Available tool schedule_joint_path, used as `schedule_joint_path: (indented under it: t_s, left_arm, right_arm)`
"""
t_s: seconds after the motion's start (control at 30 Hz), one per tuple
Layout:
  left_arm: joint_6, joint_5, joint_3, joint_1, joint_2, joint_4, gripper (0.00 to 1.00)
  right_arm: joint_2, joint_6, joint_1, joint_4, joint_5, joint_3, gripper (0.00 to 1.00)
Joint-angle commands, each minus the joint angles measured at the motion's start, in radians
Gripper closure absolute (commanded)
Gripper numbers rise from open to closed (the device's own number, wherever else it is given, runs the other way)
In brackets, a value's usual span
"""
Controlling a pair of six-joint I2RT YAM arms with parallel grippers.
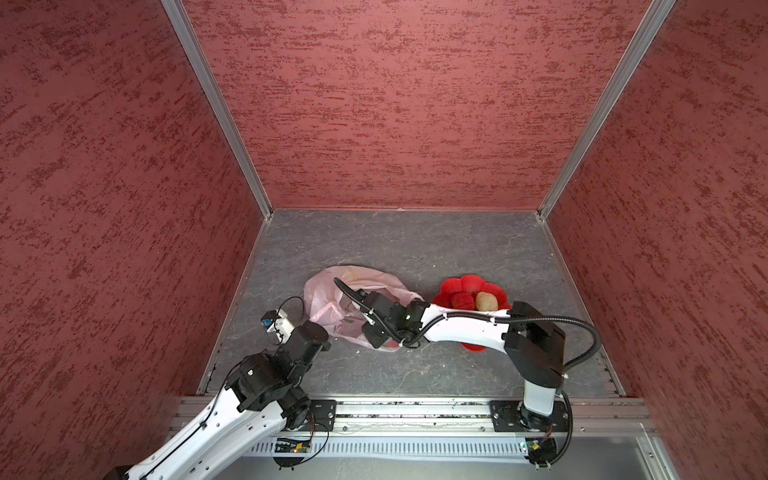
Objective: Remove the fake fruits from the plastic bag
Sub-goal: 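Reach deeper into the bag toward the yellow lemon-like fruit with the right gripper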
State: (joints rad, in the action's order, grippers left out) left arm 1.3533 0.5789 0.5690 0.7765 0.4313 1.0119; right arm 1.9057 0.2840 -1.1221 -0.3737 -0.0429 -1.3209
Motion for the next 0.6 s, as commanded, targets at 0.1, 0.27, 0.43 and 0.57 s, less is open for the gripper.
schedule_joint_path:
  t_s: [0.1,0.27,0.43,0.57]
  left_arm:
    - [-0.012,0.019,0.015,0.006,-0.045,0.035,1.0]
    - [-0.025,0.028,0.02,0.003,-0.076,0.041,1.0]
    - [-0.029,0.022,0.017,0.005,-0.094,0.052,1.0]
    - [-0.022,0.002,0.001,0.006,-0.116,0.054,1.0]
  right_arm:
    - [0.103,0.034,0.004,-0.027,-0.064,-0.144,0.61]
    - [0.178,0.045,0.009,-0.057,-0.077,-0.233,0.6]
    - [0.216,0.101,0.039,-0.057,-0.109,-0.286,0.56]
    - [0.241,0.184,0.072,-0.01,-0.141,-0.311,0.5]
